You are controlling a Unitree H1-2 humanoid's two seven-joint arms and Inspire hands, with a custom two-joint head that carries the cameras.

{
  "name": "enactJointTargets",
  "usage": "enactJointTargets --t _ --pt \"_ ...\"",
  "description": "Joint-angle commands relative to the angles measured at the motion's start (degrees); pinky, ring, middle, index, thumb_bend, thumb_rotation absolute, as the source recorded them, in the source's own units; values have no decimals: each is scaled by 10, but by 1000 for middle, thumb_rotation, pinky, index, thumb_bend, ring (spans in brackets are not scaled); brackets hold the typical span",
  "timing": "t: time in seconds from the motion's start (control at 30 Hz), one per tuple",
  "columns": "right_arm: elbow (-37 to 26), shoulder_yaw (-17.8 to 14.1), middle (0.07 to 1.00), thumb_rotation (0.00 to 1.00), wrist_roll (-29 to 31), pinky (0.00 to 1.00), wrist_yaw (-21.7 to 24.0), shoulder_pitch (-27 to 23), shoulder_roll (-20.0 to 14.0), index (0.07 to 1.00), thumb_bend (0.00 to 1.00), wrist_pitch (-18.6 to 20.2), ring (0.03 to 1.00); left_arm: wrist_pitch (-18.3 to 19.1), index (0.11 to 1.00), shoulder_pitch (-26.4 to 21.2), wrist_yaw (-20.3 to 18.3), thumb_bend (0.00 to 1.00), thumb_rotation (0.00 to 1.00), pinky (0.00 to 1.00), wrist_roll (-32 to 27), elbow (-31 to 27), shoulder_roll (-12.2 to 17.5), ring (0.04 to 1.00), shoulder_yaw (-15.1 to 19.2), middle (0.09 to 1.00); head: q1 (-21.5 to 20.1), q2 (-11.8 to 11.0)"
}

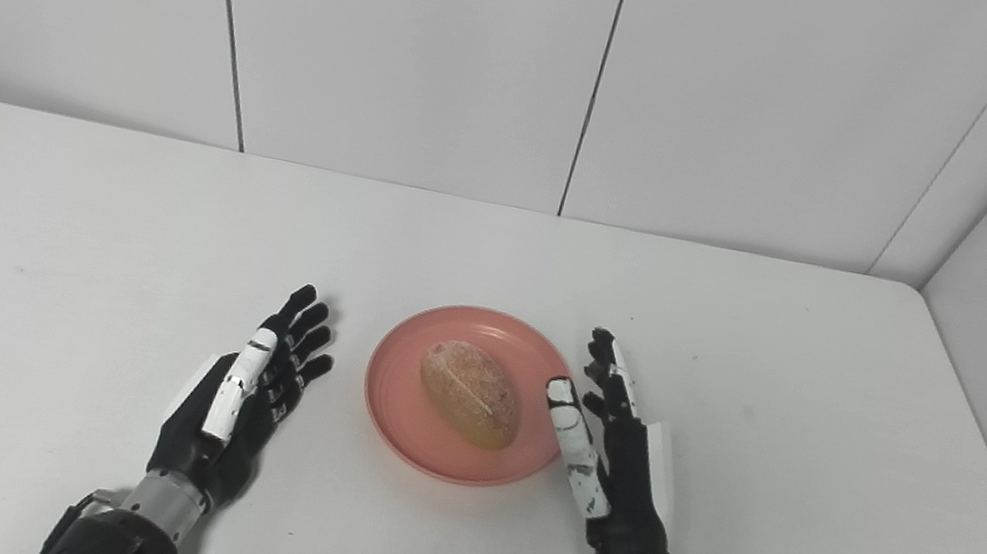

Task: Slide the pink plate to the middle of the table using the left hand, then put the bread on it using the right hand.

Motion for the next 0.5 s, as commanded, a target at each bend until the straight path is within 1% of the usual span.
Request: enactJointTargets --t 0.0,0.07,0.2,0.47 --pt "-1 -2 911 1000 15 874 -6 -9 8 909 400 -42 902 1 1000 -5 2 424 1000 1000 3 9 4 1000 3 1000 0 0" --pt "4 -2 899 1000 19 854 -8 -9 10 898 354 -48 887 0 1000 -6 2 403 1000 1000 1 12 6 1000 4 1000 0 2" --pt "7 -4 897 1000 20 850 -9 -12 11 894 332 -44 886 -1 1000 -10 1 402 1000 1000 3 17 11 1000 4 1000 3 7" --pt "30 -11 898 1000 24 868 -12 -19 9 900 351 -45 891 -1 991 -16 1 405 1000 1000 4 22 14 993 7 1000 3 7"
